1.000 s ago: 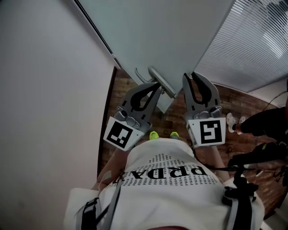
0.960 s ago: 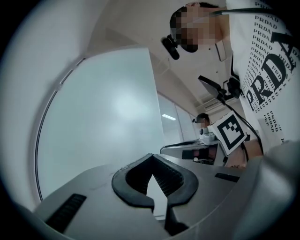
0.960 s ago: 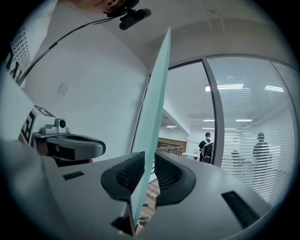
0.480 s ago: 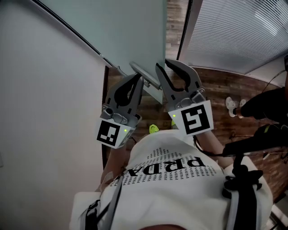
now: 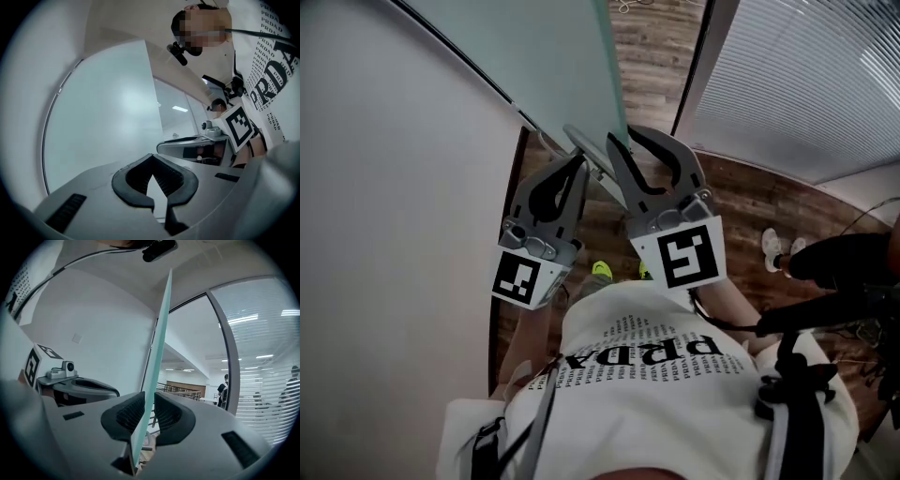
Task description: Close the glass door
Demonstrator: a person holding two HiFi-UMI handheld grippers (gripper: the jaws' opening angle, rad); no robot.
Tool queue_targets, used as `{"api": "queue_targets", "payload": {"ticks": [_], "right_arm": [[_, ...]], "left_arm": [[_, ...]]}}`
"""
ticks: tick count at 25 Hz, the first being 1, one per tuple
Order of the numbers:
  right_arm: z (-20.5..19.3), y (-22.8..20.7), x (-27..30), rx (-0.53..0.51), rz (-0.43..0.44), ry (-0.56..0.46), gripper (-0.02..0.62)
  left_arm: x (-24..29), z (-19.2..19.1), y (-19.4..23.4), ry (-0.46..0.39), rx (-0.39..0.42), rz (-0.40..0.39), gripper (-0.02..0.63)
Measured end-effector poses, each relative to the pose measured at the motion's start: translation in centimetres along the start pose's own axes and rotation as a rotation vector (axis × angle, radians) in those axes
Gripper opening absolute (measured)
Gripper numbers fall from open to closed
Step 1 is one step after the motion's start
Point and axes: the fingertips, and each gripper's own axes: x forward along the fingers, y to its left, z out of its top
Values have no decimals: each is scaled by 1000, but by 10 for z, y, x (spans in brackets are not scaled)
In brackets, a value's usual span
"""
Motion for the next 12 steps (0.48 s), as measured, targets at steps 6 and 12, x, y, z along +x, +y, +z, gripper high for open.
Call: {"api": "queue_targets", "payload": {"ticks": [6,12], "right_arm": [[41,-3,8,46,-34,-39,57],[78,-1,10,32,-162,-49,57]], "left_arm": [[-15,35,21,26,2,17,-8],[-30,73,44,-33,41,-82,-8]]}}
